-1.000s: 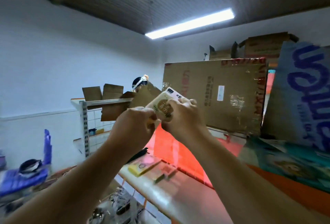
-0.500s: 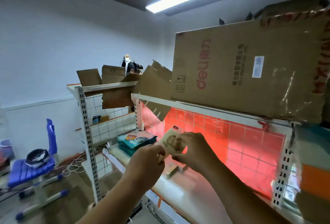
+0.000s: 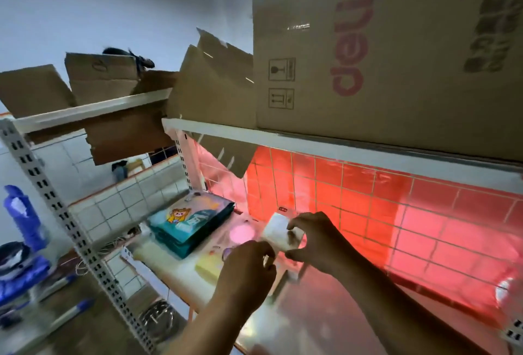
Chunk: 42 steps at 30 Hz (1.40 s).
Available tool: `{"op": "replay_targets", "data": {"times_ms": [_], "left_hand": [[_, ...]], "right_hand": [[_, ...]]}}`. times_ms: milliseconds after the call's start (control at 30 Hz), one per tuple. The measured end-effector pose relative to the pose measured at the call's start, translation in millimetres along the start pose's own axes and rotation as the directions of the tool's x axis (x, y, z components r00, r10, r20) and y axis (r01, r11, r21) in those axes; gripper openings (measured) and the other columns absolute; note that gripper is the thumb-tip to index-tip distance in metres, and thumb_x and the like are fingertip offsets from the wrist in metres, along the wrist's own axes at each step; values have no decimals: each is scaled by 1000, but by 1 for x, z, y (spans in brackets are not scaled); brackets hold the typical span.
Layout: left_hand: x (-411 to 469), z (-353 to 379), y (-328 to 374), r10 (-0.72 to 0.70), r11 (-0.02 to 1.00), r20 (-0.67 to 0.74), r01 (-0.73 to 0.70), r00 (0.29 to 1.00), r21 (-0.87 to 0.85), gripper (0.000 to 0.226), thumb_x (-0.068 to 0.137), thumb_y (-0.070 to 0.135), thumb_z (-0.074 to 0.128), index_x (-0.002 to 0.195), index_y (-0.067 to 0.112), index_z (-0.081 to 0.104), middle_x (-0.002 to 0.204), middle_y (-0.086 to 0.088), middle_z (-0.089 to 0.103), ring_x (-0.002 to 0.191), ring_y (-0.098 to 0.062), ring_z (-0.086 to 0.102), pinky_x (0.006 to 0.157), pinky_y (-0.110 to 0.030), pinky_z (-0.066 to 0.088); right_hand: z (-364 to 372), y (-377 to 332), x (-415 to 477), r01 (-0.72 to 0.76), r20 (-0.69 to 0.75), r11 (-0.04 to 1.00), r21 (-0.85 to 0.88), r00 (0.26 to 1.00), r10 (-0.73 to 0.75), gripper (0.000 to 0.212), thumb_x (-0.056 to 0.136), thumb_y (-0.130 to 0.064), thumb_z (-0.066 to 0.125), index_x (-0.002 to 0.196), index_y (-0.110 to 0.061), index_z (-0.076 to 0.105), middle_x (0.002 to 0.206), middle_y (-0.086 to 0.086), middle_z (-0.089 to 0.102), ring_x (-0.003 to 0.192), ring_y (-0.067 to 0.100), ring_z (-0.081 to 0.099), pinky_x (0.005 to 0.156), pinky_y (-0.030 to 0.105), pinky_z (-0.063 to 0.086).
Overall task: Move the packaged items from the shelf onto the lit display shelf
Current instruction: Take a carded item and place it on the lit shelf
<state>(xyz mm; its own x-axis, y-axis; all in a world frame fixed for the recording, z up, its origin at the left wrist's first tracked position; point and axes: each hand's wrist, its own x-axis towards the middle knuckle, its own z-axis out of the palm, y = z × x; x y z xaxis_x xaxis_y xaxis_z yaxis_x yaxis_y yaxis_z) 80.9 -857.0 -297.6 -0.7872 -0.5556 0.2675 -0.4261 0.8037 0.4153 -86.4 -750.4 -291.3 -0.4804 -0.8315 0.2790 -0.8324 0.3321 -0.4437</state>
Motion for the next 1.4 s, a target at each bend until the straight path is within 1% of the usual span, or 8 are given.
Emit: {"op": "replay_targets", "data": {"times_ms": [100,200,367,600,700,800,1000,1400], "left_hand": [[10,26,-17,29,999,42,-28,999,-45,14,89,31,63,102,33,66,108,13,67,105,-8,59,83,-15,27],[21,52,-33,19,992,61,-12,998,-123,18,88,39,65,105,33,69,107,13,67,101,-6,61,88,-18,40],[36,78,-50,87,978,80,-70,993,-198,26,83,46,59,92,28,75,85,12,73,76,-3,64,72,-22,50],[32,106,-65,205,955,27,-194,978,-225,5,85,27,74,87,24,72,76,9,67,62,-4,45,56,-5,28],[31,116,-73,226,952,-20,-225,974,-205,8,87,31,71,86,23,70,74,6,67,63,-14,55,58,-17,32],[27,122,-76,188,958,0,-183,982,-220,10,87,33,71,91,24,69,76,5,66,65,-16,60,56,-27,44],[20,122,-75,216,963,7,-212,976,-168,15,92,41,67,89,26,67,73,9,65,62,-10,58,55,-12,33],[18,121,-74,283,952,23,-278,959,-125,29,82,27,79,107,21,67,74,1,70,58,-20,62,51,-25,42]], "right_hand": [[21,16,11,-17,29,999,-28,999,18,44,64,-49,81,99,-28,68,97,-10,64,90,14,54,85,30,40],[46,31,19,-68,58,995,-66,996,72,47,61,-57,67,98,-28,69,99,-11,64,92,16,56,85,29,39],[81,50,18,-157,29,988,-9,987,157,35,62,-48,68,92,-31,65,95,-9,61,92,24,57,83,33,43],[109,65,8,-175,-66,982,-74,983,170,38,68,-62,68,80,-28,61,88,-16,52,87,21,56,80,33,39],[116,64,3,-165,-108,986,-10,981,163,45,72,-70,62,82,-26,61,102,-12,59,92,18,52,80,29,38],[128,59,-4,-222,-137,963,154,960,243,40,67,-63,73,87,-30,62,122,-14,54,108,14,49,88,29,45],[137,67,-15,-216,-184,976,27,959,218,47,73,-57,72,114,-34,66,145,-8,46,134,18,39,109,38,37],[141,75,-14,-223,-167,973,54,959,229,52,74,-61,68,120,-37,65,155,-11,38,141,18,36,110,39,37]]}}
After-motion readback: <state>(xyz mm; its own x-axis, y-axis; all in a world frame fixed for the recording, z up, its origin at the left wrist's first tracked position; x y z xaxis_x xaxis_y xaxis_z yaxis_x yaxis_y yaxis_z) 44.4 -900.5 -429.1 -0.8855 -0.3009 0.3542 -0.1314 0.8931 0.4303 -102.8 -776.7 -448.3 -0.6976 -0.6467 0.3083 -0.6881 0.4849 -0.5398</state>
